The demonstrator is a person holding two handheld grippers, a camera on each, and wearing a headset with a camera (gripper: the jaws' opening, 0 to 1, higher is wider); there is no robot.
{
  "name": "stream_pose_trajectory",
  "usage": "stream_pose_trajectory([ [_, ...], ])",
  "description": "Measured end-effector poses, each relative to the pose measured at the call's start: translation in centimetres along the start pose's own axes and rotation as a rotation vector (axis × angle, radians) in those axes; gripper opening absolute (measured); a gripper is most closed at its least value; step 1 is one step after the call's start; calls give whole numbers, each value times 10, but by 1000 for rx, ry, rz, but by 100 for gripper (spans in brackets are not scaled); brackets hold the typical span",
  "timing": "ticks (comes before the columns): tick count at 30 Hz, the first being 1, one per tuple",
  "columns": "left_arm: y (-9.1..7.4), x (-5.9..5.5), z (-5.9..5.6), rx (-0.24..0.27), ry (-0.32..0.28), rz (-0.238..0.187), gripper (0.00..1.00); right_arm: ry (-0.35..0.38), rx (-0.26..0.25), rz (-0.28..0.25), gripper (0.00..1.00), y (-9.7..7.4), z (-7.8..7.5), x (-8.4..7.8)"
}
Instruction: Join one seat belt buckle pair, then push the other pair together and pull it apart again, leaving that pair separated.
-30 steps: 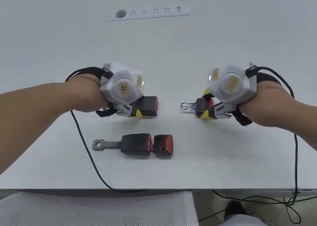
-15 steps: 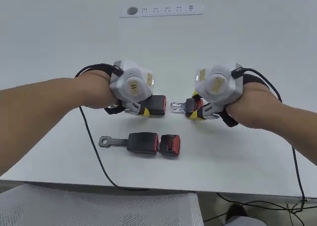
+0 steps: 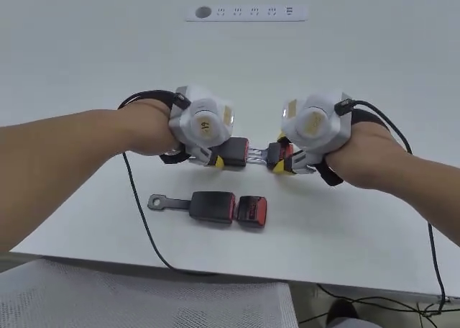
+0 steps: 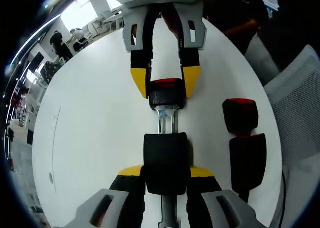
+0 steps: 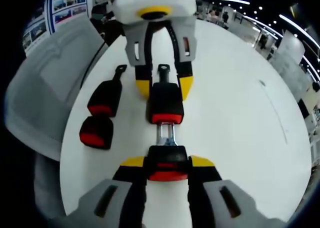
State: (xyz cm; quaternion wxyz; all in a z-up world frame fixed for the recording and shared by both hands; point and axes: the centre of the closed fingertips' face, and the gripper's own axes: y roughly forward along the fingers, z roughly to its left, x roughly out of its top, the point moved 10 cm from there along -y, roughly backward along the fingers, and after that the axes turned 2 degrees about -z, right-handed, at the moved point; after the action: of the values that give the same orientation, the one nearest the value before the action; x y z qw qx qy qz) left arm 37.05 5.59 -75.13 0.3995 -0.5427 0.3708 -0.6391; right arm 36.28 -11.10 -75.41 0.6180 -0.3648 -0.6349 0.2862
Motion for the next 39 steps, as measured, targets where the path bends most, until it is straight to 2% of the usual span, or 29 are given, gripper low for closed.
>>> stream_pose_trajectory([
  [15, 1, 1, -1, 1, 2, 7, 32, -2, 3, -28, 29, 7, 3, 10],
  [26, 2, -1, -1, 5, 5, 2, 31, -7, -3, -29, 29, 9, 4, 11],
  [29, 3, -4, 0, 10, -9, -10, 31, -12, -9, -19, 28, 11, 4, 15],
  [35, 4, -5, 1, 7, -9, -2, 31, -21, -1, -12, 28, 13, 2, 16],
  [39, 5, -5, 1, 12, -7, -2, 31, -17, 4, -10, 27, 22, 1, 29],
])
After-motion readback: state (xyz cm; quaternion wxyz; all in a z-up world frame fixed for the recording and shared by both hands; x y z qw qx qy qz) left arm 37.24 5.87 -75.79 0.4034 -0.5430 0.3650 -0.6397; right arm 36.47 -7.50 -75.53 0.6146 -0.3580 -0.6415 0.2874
